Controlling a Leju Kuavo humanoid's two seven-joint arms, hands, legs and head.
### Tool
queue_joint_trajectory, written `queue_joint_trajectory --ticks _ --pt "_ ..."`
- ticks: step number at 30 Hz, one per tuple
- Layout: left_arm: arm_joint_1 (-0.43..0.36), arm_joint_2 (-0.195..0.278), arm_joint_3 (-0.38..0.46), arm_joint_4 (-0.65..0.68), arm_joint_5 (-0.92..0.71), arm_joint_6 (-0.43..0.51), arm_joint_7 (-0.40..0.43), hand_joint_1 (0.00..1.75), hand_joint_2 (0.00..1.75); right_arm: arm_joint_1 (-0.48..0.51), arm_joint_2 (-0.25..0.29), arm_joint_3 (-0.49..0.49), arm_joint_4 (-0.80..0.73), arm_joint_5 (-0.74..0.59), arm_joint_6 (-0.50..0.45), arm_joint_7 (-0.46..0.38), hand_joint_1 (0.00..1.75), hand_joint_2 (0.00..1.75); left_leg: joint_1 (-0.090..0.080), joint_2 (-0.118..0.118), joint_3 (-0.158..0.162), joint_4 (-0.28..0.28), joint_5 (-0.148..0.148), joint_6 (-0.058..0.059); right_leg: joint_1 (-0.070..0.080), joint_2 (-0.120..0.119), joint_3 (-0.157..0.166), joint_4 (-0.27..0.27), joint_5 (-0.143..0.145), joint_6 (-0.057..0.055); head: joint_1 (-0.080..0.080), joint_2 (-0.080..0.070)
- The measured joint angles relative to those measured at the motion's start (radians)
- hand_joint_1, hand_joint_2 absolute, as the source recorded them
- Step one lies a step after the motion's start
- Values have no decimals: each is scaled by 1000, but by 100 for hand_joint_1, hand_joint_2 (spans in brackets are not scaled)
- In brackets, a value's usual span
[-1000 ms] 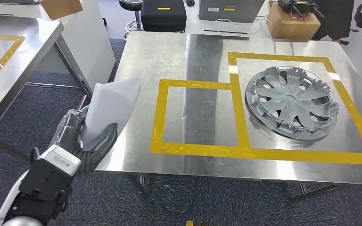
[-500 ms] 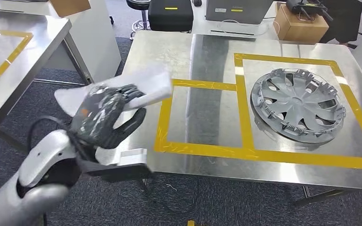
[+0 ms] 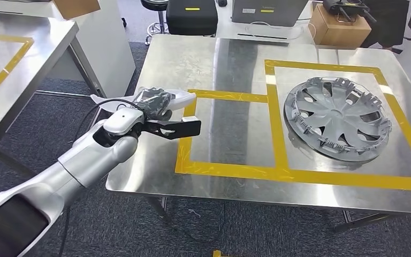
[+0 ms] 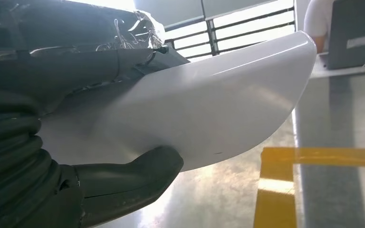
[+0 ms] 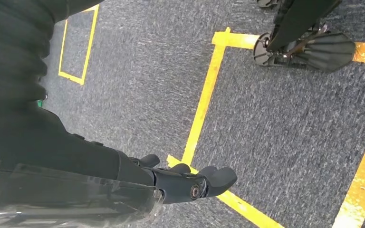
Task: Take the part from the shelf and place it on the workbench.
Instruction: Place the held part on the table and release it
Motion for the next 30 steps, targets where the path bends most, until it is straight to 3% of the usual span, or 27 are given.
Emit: queue_joint_trajectory --ticks 9,30 --pt "-24 -35 -32 146 12 27 -29 175 175 1 0 3 0 0 0 0 0 175 -1 16 2 0 -1 2 -2 9 0 0 1 1 0 0" --pt "-83 -254 -97 206 54 87 -149 175 175 2 0 37 0 0 5 7 0 175 -2 17 2 0 -1 3 -3 10 0 -1 3 3 0 0"
